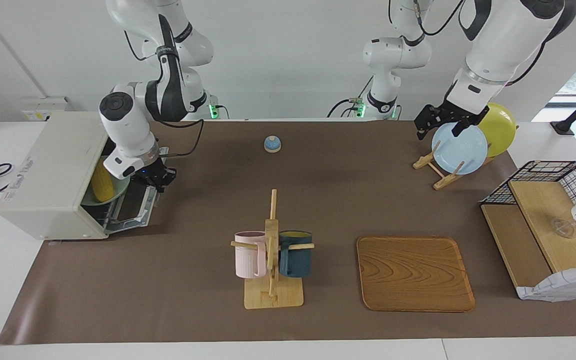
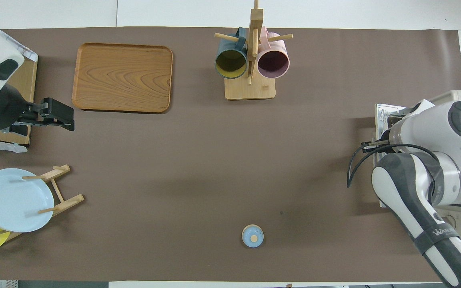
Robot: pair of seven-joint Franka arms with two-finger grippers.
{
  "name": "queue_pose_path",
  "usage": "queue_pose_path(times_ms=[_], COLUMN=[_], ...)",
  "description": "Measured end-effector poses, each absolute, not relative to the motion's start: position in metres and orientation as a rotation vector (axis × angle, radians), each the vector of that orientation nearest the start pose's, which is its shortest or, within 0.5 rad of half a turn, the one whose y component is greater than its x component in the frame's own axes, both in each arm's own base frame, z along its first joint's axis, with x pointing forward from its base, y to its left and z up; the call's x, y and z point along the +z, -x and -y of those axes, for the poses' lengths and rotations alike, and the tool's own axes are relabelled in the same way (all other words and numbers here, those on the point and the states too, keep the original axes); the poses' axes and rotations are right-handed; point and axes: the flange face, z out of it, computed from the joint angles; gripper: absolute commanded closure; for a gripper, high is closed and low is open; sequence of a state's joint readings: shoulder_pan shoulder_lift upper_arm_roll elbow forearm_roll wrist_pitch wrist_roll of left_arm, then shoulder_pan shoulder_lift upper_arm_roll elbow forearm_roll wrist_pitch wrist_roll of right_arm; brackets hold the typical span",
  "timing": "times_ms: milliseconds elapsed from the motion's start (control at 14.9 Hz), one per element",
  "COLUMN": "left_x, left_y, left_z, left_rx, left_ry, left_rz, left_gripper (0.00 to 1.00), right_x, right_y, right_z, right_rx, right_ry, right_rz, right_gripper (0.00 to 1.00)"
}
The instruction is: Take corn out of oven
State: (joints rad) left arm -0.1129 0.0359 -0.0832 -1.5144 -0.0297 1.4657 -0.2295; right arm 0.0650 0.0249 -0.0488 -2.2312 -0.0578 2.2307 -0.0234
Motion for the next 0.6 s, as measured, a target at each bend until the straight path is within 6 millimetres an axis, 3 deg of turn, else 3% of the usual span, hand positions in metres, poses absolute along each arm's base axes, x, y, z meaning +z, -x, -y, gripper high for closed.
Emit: queue_pose_path(times_ms=[603], left_x=[0.622], left_y=[-0.544], left_z=[0.11], left_rx=[0.133], left_ry=[3.154], left_rz=[0.052], left_gripper=[0.0], right_x=[0.32], right_y=[-0.524], right_z=[-0.014], right_rx=[0.035], right_ry=[3.183], right_rz=[0.135], right_gripper=[1.0])
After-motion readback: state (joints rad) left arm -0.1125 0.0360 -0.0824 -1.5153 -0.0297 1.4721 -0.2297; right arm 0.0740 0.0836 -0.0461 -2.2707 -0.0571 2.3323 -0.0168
